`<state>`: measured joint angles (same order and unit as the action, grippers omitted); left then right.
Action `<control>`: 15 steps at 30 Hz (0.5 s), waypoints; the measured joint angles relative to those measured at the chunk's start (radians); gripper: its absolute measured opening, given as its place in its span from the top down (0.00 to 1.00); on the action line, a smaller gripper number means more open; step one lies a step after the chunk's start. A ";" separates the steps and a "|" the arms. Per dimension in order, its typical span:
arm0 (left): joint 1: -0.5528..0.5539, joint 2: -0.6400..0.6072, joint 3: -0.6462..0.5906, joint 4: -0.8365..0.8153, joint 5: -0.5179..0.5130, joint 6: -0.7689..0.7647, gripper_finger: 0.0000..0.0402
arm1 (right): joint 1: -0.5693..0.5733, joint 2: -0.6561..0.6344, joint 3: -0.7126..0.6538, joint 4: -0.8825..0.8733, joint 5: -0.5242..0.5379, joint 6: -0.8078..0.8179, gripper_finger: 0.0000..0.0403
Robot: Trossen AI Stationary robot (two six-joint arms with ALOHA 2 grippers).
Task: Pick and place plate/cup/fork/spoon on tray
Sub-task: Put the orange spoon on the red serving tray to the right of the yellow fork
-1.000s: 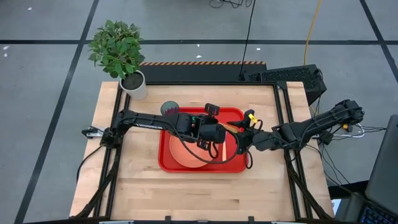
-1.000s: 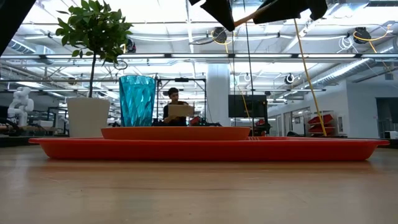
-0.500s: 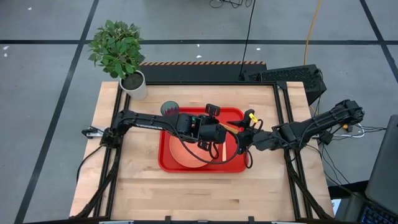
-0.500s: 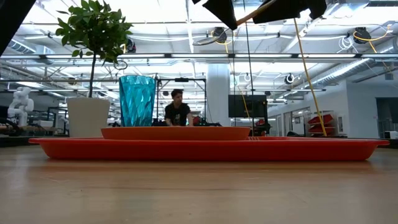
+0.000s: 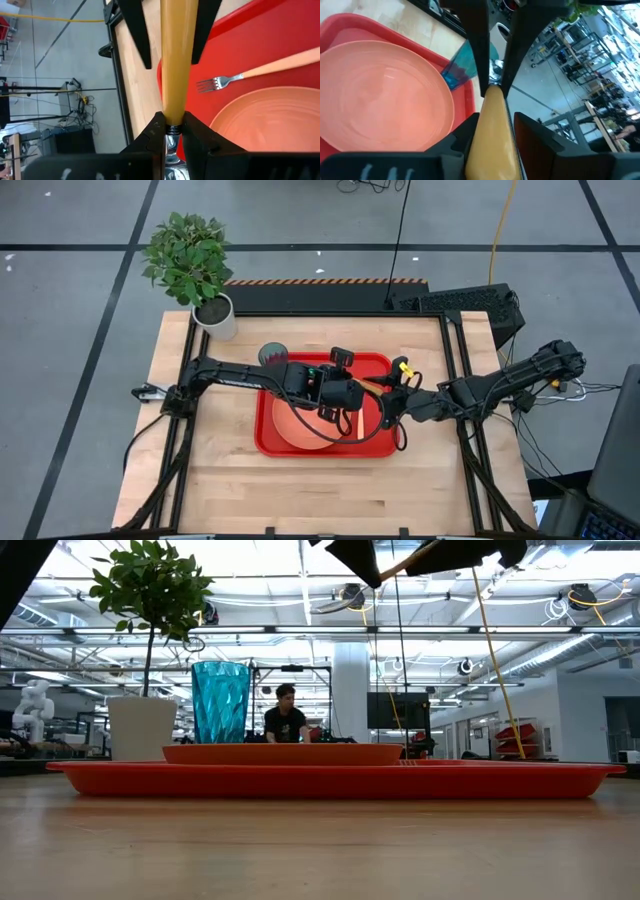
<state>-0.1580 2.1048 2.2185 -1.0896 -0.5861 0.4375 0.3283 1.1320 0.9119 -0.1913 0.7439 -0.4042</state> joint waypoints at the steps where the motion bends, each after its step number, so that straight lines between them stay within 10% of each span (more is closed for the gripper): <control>1: 0.000 0.000 0.000 -0.005 0.000 0.000 0.91 | 0.000 0.000 0.000 0.002 -0.016 0.000 0.72; 15: 0.000 0.001 0.000 -0.008 0.000 -0.002 0.91 | 0.000 -0.001 -0.012 0.047 -0.043 -0.005 0.72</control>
<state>-0.1577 2.1056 2.2185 -1.0976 -0.5864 0.4358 0.3286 1.1315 0.9003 -0.1440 0.7006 -0.4091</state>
